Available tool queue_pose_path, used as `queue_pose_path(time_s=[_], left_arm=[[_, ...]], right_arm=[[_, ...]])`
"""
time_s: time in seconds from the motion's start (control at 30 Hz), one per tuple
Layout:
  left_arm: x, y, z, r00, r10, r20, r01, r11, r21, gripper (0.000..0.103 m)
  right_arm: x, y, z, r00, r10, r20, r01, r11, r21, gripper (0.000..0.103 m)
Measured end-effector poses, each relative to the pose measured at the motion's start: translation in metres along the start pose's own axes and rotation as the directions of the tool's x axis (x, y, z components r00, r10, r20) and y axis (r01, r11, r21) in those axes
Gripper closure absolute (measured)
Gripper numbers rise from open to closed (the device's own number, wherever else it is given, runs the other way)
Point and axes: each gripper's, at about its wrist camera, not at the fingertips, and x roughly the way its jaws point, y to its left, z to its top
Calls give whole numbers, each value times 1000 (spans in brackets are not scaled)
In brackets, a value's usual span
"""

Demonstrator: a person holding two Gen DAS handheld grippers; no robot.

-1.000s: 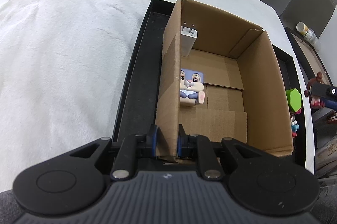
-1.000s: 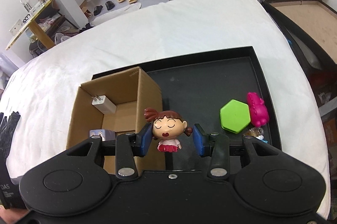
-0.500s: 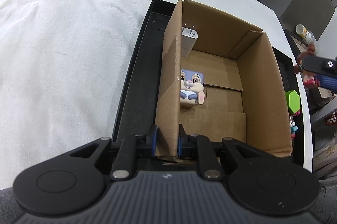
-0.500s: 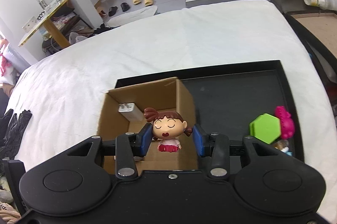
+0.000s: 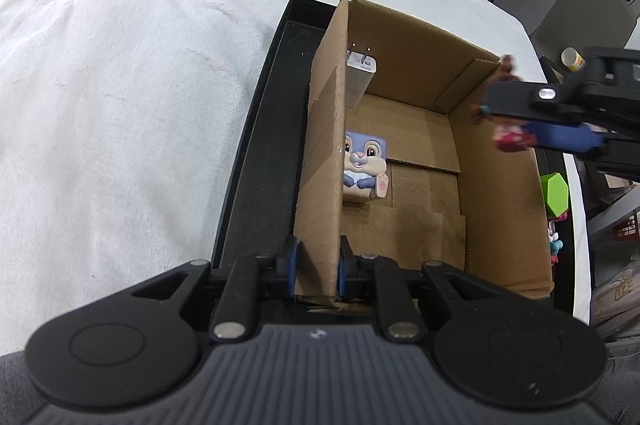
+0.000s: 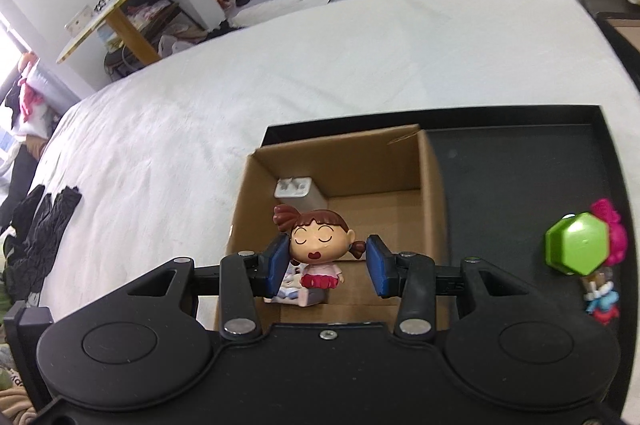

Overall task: Organize rigid objects
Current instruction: 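Lift the girl figurine into the box and open the right gripper, then move the right gripper to the blue-red mug figure and close on it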

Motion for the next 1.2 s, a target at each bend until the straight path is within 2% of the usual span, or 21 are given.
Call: queue_pose_path(time_s=[0.33, 0.43, 0.5, 0.67, 1.2], left_arm=[[2, 4, 1, 1000, -15, -6, 15, 1000, -10, 86], [3, 4, 1, 1000, -16, -8, 16, 1000, -6, 86], [2, 4, 1, 1000, -18, -7, 18, 1000, -6, 85], [2, 5, 1, 1000, -24, -7, 24, 1000, -9, 85], [0, 2, -1, 1000, -11, 2, 11, 1000, -18, 85]], right_arm=[[36, 26, 2, 998, 9, -69, -10, 1000, -23, 62], [40, 29, 5, 998, 18, -67, -18, 1000, -7, 59], [39, 27, 7, 997, 31, -67, -30, 999, 13, 54], [25, 16, 7, 999, -10, -44, 10, 1000, 10, 51], [-41, -55, -1, 994, -108, 35, 105, 991, 85, 45]])
